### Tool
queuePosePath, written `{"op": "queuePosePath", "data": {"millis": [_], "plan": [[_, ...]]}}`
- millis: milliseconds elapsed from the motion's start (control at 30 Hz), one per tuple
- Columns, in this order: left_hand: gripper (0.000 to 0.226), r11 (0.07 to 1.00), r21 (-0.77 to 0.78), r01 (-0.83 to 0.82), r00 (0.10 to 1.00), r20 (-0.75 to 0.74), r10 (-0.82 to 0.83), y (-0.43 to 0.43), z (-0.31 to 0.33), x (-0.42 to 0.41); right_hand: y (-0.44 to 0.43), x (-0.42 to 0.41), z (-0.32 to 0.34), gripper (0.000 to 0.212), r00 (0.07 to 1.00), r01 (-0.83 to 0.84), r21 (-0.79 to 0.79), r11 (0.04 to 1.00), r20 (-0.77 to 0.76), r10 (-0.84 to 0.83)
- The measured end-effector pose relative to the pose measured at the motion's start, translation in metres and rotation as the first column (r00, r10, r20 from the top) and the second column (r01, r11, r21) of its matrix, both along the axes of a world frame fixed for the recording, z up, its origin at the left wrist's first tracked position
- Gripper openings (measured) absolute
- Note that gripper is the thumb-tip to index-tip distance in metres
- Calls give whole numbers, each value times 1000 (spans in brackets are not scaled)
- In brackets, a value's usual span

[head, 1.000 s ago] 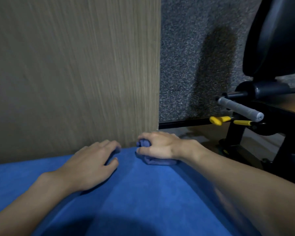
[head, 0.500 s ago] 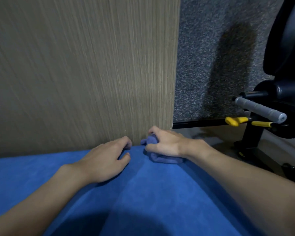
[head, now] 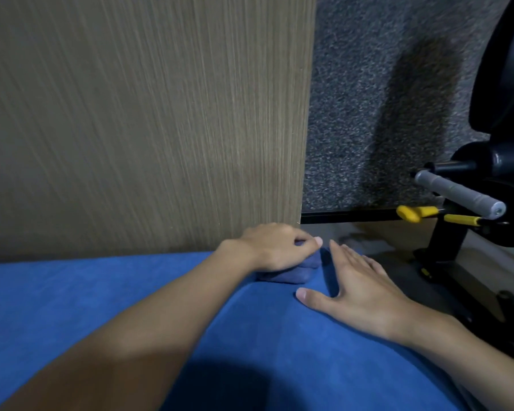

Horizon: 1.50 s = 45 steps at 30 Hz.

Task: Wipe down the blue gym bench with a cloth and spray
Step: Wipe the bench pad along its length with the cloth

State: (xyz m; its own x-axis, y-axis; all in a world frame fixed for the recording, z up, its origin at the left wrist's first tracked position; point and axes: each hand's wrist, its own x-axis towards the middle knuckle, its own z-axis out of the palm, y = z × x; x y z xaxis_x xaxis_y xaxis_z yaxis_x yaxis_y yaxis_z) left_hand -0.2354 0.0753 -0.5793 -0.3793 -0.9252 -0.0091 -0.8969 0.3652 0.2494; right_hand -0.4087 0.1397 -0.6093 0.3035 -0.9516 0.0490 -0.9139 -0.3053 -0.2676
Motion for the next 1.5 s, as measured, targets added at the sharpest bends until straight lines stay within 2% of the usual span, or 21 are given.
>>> {"op": "queuePosePath", "data": {"millis": [67, 133, 333, 433, 500, 600, 700, 867, 1000, 1067, 1133, 1300, 1367, 1500], "plan": [[69, 1000, -11, -2, 998, 58, 3, 2, -2, 10, 0, 0, -1, 115, 1000, -9, 7, 1000, -14, 9], [76, 1000, -12, 6, 996, 90, -4, 4, -1, 22, -1, -1, -2, 116, 1000, -10, 14, 1000, -24, 11], [74, 999, 6, -46, 991, 124, 45, 8, -5, 92, -1, 0, 0, 113, 997, -26, 25, 999, -67, 27], [66, 998, -2, -64, 996, 55, 64, 8, -6, 99, -1, 4, 1, 107, 986, -49, 6, 999, -162, 49], [60, 999, -29, -37, 999, 20, 38, 5, -5, 85, 0, 15, 5, 110, 986, -58, 48, 997, -154, 65], [67, 999, -32, 7, 1000, 6, -7, 0, -6, 68, 5, 35, 9, 111, 992, -71, 108, 992, -95, 82], [77, 999, -16, 38, 998, 42, -37, -1, -9, 76, 11, 45, 2, 103, 982, -63, 80, 995, -174, 76], [79, 998, 4, 59, 997, 58, -60, 7, -8, 111, 19, 49, 7, 89, 968, 23, 75, 997, -252, -4], [78, 998, 9, 56, 994, 94, -56, 15, -5, 160, 27, 81, 9, 79, 984, 11, 25, 1000, -176, -7], [83, 998, 18, 56, 993, 100, -58, 18, -4, 181, 34, 107, 5, 83, 991, -14, 38, 999, -133, 19], [84, 998, 16, 67, 994, 80, -69, 20, -3, 188, 40, 126, -2, 87, 987, -18, 33, 999, -161, 24], [76, 995, 6, 100, 994, -37, -100, 9, -5, 163, 44, 132, -3, 99, 986, 29, 8, 1000, -164, -28], [72, 992, 22, 125, 990, -73, -123, 4, -7, 157, 46, 132, 0, 96, 983, 43, 0, 999, -176, -43], [71, 984, 4, 179, 983, -32, -179, 2, -10, 175, 45, 151, 6, 76, 973, 136, -12, 991, -188, -136]]}}
